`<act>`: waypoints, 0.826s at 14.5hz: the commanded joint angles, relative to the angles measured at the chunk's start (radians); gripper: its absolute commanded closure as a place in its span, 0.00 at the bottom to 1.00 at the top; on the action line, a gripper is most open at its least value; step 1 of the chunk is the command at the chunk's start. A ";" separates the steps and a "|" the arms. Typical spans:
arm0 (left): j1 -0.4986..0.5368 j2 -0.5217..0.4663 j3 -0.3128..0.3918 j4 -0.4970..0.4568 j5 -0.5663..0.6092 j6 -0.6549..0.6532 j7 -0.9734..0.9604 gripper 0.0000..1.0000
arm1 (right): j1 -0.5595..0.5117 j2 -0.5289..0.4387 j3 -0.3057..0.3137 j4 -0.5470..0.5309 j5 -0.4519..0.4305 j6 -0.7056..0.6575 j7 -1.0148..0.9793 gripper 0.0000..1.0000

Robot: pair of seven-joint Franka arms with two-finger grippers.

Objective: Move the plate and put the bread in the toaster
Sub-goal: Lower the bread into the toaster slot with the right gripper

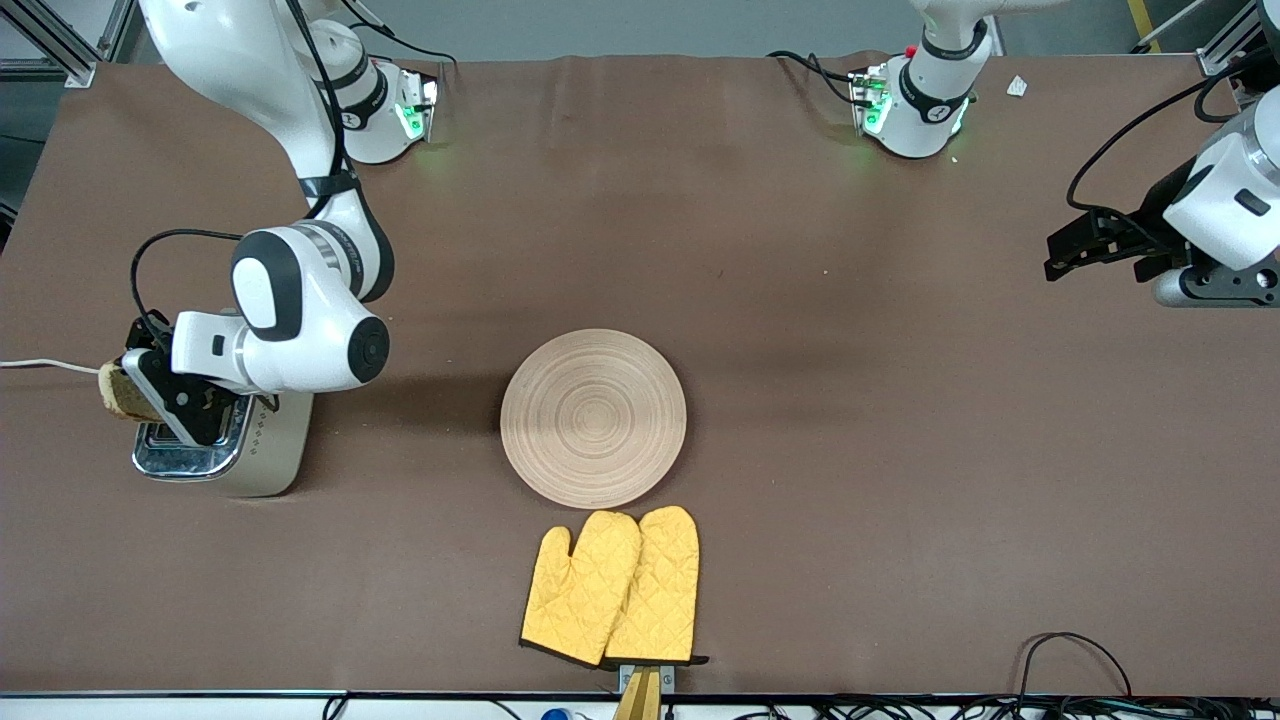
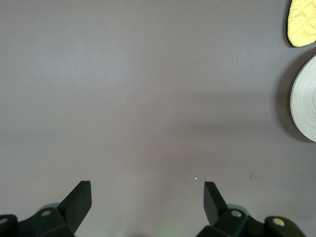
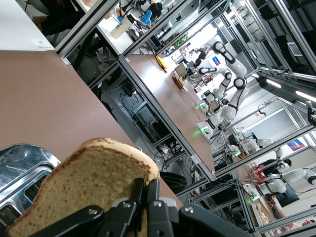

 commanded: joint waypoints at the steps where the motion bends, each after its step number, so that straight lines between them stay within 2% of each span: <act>1: 0.000 0.000 0.001 -0.002 -0.013 0.011 0.016 0.00 | 0.001 -0.040 0.008 -0.049 -0.030 0.012 0.059 1.00; 12: -0.005 0.000 0.001 -0.002 -0.011 0.018 0.014 0.00 | 0.012 0.052 0.011 -0.052 -0.030 0.044 0.195 1.00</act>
